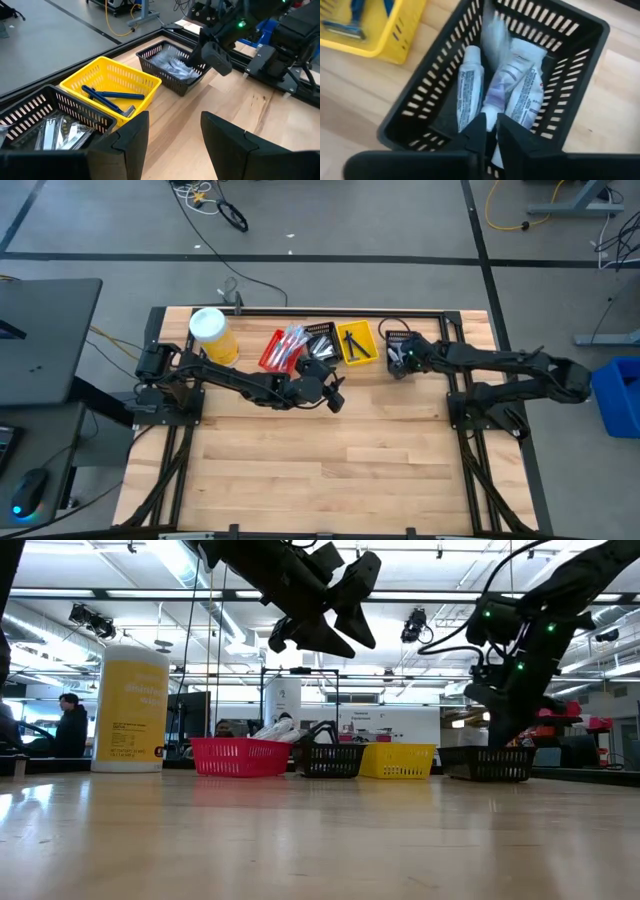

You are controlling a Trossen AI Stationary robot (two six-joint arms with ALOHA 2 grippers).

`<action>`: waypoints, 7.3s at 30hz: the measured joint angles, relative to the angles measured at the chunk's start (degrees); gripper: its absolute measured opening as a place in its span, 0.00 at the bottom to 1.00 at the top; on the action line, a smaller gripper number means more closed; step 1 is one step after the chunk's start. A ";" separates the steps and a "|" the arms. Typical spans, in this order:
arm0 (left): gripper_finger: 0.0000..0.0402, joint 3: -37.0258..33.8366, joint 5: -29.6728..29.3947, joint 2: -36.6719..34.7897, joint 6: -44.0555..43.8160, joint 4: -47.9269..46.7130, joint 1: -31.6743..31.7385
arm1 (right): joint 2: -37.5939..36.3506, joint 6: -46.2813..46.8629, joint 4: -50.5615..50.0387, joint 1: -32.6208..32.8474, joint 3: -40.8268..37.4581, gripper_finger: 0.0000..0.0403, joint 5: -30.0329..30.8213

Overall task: Pick & Place Travel size toiletries
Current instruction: Return to Home Position

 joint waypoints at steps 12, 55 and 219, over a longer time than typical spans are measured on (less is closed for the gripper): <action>0.47 -0.01 5.68 -0.33 11.82 -1.91 -0.61 | -1.51 -4.73 1.04 -0.79 1.00 0.29 -2.99; 0.01 -49.07 12.53 -86.67 30.91 -3.45 -1.77 | -56.96 -40.83 11.15 10.03 -5.49 0.00 -29.70; 0.08 -65.55 17.40 -100.30 31.06 3.28 -1.76 | -64.23 -31.36 32.33 9.99 -29.33 0.03 -27.54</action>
